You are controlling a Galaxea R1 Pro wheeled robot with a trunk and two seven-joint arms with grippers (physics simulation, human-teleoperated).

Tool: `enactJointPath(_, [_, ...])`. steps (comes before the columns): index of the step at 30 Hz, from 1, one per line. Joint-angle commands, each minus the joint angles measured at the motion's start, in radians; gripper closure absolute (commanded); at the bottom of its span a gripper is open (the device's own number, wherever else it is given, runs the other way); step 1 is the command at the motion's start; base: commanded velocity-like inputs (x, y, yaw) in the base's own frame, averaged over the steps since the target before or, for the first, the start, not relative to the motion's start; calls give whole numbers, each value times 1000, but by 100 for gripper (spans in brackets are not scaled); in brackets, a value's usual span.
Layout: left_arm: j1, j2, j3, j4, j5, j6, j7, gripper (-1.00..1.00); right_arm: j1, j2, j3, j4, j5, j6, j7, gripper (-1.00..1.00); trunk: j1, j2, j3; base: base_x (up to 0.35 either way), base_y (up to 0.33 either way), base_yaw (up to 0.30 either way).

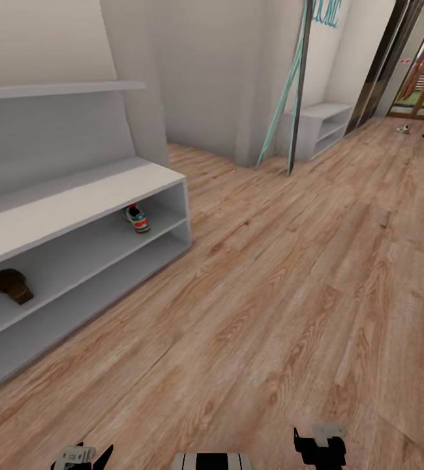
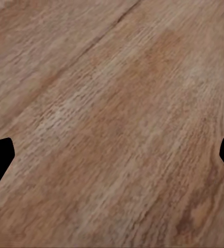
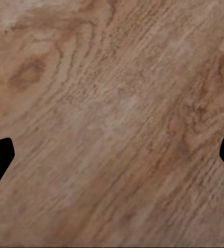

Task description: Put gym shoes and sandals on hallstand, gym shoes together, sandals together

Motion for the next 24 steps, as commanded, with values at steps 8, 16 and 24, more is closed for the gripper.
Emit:
enactJointPath(8, [-1, -1, 8, 3, -11, -5, -3, -100, 1, 0, -8, 2, 11, -6, -3, -100, 0, 0, -1, 0, 0, -300])
enactJointPath(16, [-1, 0, 8, 3, -12, -5, -1, -100, 2, 1, -8, 2, 11, -26, -3, -100, 0, 0, -1, 0, 0, -300])
enactJointPath(24, [-1, 1, 7, 3, -8, -7, -7, -100, 7, 1, -8, 2, 11, -35, -3, -100, 0, 0, -1, 1, 0, -300])
